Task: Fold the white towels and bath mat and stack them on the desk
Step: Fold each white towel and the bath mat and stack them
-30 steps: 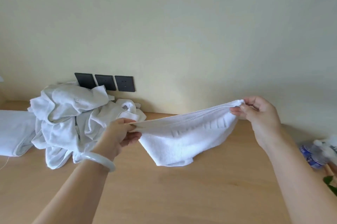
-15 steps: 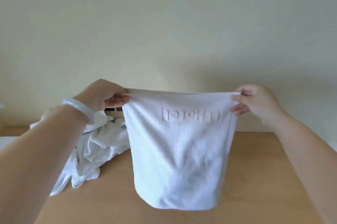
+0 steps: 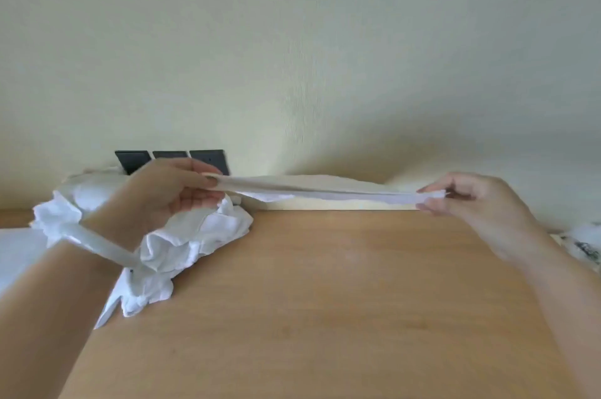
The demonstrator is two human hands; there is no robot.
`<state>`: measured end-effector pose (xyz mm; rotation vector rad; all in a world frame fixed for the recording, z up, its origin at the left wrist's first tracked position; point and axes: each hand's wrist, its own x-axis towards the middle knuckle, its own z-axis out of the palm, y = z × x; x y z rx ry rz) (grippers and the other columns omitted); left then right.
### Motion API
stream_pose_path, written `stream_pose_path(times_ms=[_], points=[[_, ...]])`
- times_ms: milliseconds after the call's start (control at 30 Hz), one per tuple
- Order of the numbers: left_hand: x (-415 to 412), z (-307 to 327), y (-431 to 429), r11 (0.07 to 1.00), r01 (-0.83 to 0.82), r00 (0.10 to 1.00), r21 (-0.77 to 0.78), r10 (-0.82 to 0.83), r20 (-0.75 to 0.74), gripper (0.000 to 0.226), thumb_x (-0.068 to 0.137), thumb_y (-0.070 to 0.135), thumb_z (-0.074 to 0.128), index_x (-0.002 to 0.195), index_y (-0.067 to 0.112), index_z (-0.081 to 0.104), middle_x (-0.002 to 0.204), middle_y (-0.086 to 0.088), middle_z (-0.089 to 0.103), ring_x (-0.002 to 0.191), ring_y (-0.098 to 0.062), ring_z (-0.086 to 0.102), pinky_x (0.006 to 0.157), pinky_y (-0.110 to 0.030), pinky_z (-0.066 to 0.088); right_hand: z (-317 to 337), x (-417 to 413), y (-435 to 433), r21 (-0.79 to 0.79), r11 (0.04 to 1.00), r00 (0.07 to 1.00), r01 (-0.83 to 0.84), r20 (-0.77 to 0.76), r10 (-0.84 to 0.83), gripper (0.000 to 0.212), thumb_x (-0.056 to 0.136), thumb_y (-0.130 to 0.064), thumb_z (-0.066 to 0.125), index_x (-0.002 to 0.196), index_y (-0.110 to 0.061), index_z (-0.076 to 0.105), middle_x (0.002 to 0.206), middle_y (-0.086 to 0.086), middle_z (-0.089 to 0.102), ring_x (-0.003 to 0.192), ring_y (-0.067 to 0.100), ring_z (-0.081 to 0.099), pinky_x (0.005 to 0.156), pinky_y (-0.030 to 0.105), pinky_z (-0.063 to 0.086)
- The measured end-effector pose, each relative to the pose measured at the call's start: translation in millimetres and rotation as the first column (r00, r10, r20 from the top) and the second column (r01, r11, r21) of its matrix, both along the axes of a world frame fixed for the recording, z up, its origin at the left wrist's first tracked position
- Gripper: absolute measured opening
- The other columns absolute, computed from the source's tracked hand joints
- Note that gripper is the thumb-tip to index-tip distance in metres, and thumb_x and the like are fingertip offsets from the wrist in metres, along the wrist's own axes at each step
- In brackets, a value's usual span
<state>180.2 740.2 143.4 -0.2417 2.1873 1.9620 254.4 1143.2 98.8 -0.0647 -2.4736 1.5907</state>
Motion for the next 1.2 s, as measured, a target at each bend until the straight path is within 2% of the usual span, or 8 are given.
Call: stream_pose_path(times_ms=[300,500,633,733,800,867,1067,1200], points=[[120,-270,-8,0.95,0.165,0.902,-0.266,-0.036,0.43,0.019,0.073,-0.024,0.062,0.071,-0.005,0.066,0.067,-0.021,0.059,0.045,-0.019,0.057,0.046,-0.02,0.049,-249,109,-15,0.122,0.99,0.861,-0.075,0.509,0.002,0.046,0.07,0.02,0.066,0.064,-0.026,0.064,0.106,0.002,0.068,0.087,0.0,0.063,0.074,0.004,0.043],[127,-294,-11,0.866,0.252,0.86,-0.432,0.004,0.51,0.029,0.059,-0.016,0.058,0.051,0.01,0.068,0.05,-0.006,0.058,0.054,-0.021,0.052,0.053,-0.02,0.042,-268,113,-2,0.342,0.916,0.862,-0.212,0.506,0.011,0.054,0.07,0.014,0.051,0.055,-0.037,0.061,0.087,-0.01,0.066,0.088,0.0,0.06,0.077,0.02,0.047],[113,-288,11,0.588,0.147,0.987,-0.795,-0.029,0.161,0.023,0.083,0.0,0.052,0.095,0.013,0.065,0.113,-0.007,0.057,0.107,-0.03,0.054,0.089,-0.034,0.043,-244,77,-36,0.544,0.835,0.931,-0.082,0.34,-0.13,0.035,0.083,0.007,0.048,0.097,-0.019,0.069,0.105,0.0,0.058,0.105,0.018,0.052,0.08,0.021,0.037],[118,-301,44,0.465,0.167,0.935,-0.87,-0.355,-0.01,0.058,0.096,0.031,0.048,0.15,0.019,0.031,0.162,-0.002,0.012,0.148,-0.026,0.013,0.119,-0.036,0.018,-258,63,-86,0.611,0.787,0.984,-0.081,0.176,-0.036,0.043,0.098,-0.015,0.046,0.141,-0.013,0.044,0.152,0.004,0.035,0.143,0.022,0.028,0.115,0.03,0.024],[131,-325,51,0.333,0.248,0.868,-0.91,-0.493,0.056,0.069,0.094,0.057,0.02,0.152,0.033,-0.007,0.159,0.007,-0.025,0.148,-0.017,-0.018,0.12,-0.034,-0.01,-288,78,-99,0.671,0.716,0.965,-0.192,0.262,0.012,0.053,0.103,-0.038,0.023,0.153,-0.02,0.017,0.161,-0.001,0.001,0.15,0.019,0.002,0.121,0.038,0.006],[150,-342,42,0.282,0.268,0.85,-0.921,-0.519,0.089,0.07,0.091,0.066,0.007,0.151,0.037,-0.016,0.156,0.01,-0.03,0.146,-0.013,-0.024,0.117,-0.034,-0.015,-313,105,-95,0.734,0.63,0.952,-0.254,0.306,0.027,0.06,0.102,-0.047,0.002,0.155,-0.019,0.01,0.162,0.0,-0.005,0.15,0.018,0.0,0.118,0.042,0.005],[157,-343,32,0.205,0.167,0.812,-0.964,-0.584,0.016,0.067,0.1,0.059,0.019,0.156,0.025,0.006,0.164,-0.002,-0.001,0.151,-0.023,0.003,0.115,-0.041,0.009,-311,118,-93,0.763,0.619,0.968,-0.186,0.25,-0.017,0.063,0.103,-0.048,0.01,0.15,-0.011,0.03,0.161,0.006,0.016,0.148,0.023,0.014,0.114,0.048,0.014],[106,-336,79,0.247,0.092,0.816,-0.965,-0.574,-0.069,0.064,0.1,0.051,0.02,0.156,0.021,0.01,0.164,-0.004,0.0,0.151,-0.023,0.0,0.117,-0.044,0.008,-284,54,-138,0.748,0.654,0.992,-0.114,0.12,0.036,0.058,0.104,-0.043,0.014,0.153,-0.013,0.019,0.162,0.005,0.01,0.15,0.021,0.003,0.117,0.047,0.008]])
